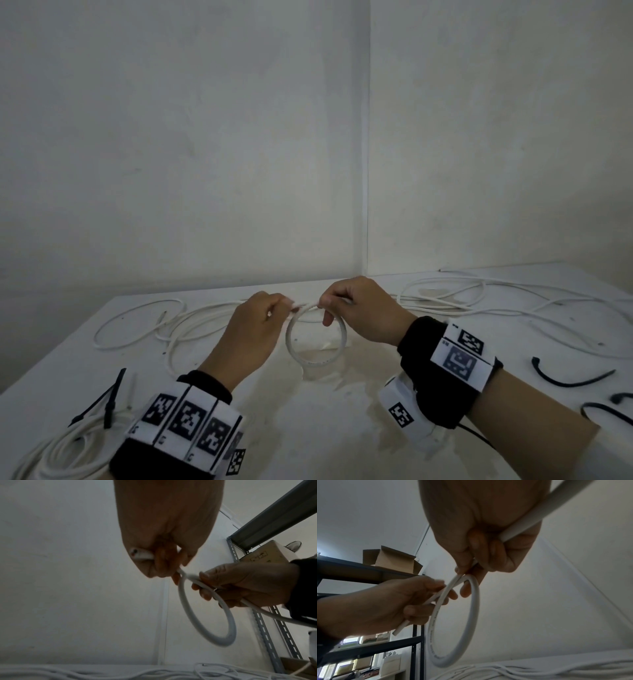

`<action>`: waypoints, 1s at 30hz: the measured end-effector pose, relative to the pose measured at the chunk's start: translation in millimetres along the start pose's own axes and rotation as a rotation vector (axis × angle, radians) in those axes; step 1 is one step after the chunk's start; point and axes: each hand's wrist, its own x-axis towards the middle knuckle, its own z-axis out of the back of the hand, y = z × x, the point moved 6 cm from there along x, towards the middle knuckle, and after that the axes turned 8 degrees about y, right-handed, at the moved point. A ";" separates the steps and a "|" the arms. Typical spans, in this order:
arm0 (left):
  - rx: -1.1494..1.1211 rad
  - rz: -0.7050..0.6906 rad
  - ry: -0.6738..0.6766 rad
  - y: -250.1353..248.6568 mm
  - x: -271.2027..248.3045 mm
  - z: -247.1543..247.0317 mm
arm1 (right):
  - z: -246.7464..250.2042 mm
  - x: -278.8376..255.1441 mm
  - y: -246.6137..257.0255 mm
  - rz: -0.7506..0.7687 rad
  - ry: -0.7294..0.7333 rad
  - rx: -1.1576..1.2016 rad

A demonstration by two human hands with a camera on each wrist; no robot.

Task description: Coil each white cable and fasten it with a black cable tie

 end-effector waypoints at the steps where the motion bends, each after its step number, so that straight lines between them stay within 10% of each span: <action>1: -0.006 0.043 0.047 3.3 -0.3 0.1 | 0.2 0.0 -2.8 -0.007 0.000 -0.013; 7: -0.363 0.153 0.256 13.1 -7.7 -0.7 | 1.6 -1.1 -8.7 -0.014 -0.013 -0.002; 16: -0.639 0.148 0.197 4.4 -11.6 -23.3 | 6.9 -4.9 -1.3 -0.007 -0.077 0.111; 30: -0.114 0.027 -0.121 6.0 -5.1 -22.5 | 0.6 -8.3 -7.1 -0.049 -0.050 0.093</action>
